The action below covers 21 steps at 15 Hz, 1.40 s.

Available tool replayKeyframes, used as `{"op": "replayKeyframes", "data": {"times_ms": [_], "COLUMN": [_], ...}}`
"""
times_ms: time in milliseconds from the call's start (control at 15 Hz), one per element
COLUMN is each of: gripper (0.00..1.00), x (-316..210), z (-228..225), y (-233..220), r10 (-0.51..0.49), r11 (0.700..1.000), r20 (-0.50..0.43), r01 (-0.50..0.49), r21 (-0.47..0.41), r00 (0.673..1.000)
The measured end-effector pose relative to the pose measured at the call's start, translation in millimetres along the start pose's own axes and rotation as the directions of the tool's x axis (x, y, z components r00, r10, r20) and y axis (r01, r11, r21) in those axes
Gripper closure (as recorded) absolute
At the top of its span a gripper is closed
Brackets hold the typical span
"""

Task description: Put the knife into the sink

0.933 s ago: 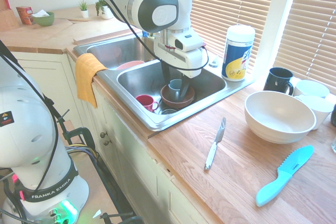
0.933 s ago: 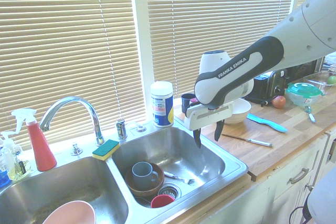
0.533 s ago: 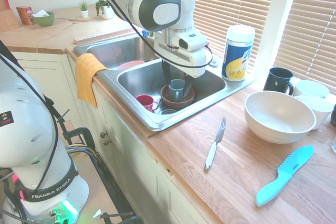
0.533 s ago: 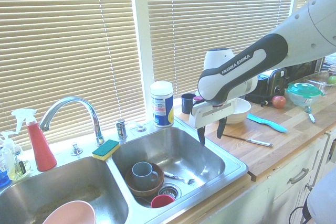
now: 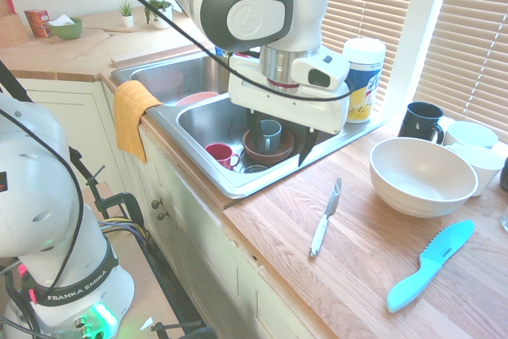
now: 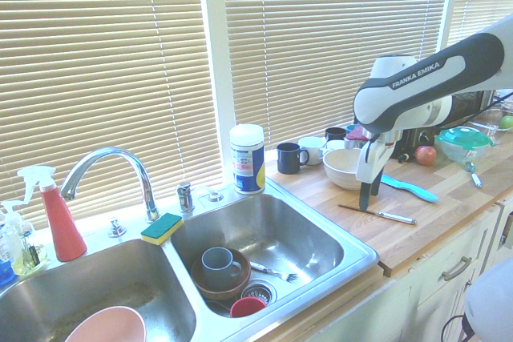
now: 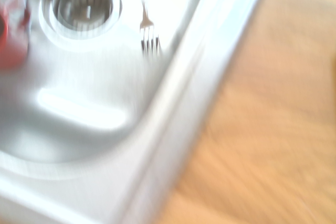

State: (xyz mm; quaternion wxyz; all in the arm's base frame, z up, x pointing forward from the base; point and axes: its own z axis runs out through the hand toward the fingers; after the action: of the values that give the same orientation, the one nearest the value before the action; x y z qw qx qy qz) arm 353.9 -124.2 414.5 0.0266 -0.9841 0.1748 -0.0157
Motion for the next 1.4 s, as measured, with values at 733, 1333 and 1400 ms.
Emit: {"op": "replayKeyframes", "data": {"times_ms": [733, 1333, 1400], "gripper": [0.00, 0.00, 0.00], "x": [5.6, 15.3, 15.7], "z": [35.4, 83.2, 85.1], "y": [80.8, 101.9, 102.6], "r10": [-0.011, 0.005, 0.007], "r11": [1.000, 0.997, 0.997], "r20": [-0.018, -0.008, -0.008], "r01": [0.011, -0.005, -0.008], "r21": [-0.013, -0.078, -0.079], "r00": [1.000, 1.000, 1.000]}}
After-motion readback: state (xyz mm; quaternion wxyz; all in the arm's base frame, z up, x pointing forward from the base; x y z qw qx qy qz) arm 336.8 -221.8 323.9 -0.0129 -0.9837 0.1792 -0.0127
